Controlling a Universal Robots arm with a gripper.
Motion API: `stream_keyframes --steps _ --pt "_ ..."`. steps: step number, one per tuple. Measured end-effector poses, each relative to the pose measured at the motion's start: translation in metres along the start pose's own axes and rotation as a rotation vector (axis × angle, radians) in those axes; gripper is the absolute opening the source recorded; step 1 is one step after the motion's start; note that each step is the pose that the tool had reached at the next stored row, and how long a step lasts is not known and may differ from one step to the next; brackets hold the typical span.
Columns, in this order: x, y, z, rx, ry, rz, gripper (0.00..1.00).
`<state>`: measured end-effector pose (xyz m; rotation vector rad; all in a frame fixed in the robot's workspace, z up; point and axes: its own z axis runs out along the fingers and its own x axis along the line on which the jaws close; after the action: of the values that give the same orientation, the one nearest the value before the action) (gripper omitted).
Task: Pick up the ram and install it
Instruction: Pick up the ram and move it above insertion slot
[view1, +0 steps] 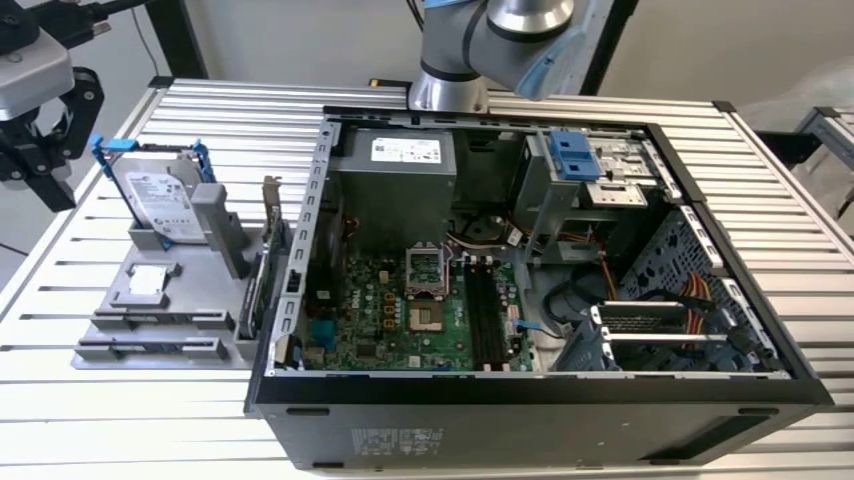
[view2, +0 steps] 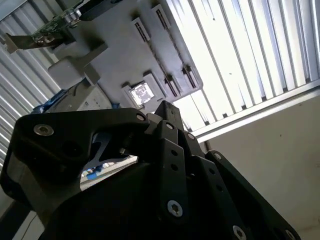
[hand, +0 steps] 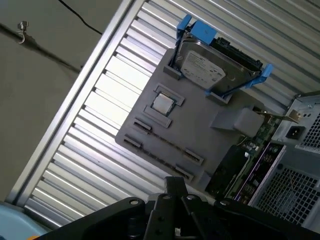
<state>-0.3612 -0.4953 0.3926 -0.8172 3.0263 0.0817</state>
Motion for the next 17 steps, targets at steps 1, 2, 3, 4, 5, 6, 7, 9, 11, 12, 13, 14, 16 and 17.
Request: stream_keyframes --steps 1,2,3,4,5,6,7,9,11,12,13,14,16,17 --pt "0.0000 0.0000 0.0000 -0.0001 0.0004 -0.007 0.00" --pt "0.0000 0.0000 0.0000 -0.0002 0.0006 -0.013 0.00" --pt "0.0000 0.0000 0.0000 -0.0003 0.0010 -0.018 0.00" --pt "0.0000 0.0000 -0.0001 -0.0004 0.0014 -0.024 0.00" --pt "0.0000 0.0000 -0.0001 -0.0005 0.0016 -0.029 0.00" --pt "0.0000 0.0000 -0.0001 -0.0006 0.0019 -0.035 0.00" --pt "0.0001 0.0000 -0.0001 -0.0007 0.0021 -0.040 0.00" --pt "0.0001 0.0001 -0.0001 -0.0009 0.0025 -0.048 0.00" --pt "0.0001 0.0001 -0.0001 -0.0011 0.0029 -0.057 0.00" --pt "0.0001 0.0001 -0.0001 -0.0011 0.0031 -0.061 0.00" --pt "0.0001 0.0001 -0.0001 -0.0012 0.0033 -0.065 0.00" --pt "0.0001 0.0001 -0.0001 -0.0013 0.0035 -0.069 0.00" --pt "0.0002 0.0001 -0.0001 -0.0014 0.0039 -0.077 0.00" --pt "0.0002 0.0001 -0.0001 -0.0015 0.0041 -0.081 0.00"
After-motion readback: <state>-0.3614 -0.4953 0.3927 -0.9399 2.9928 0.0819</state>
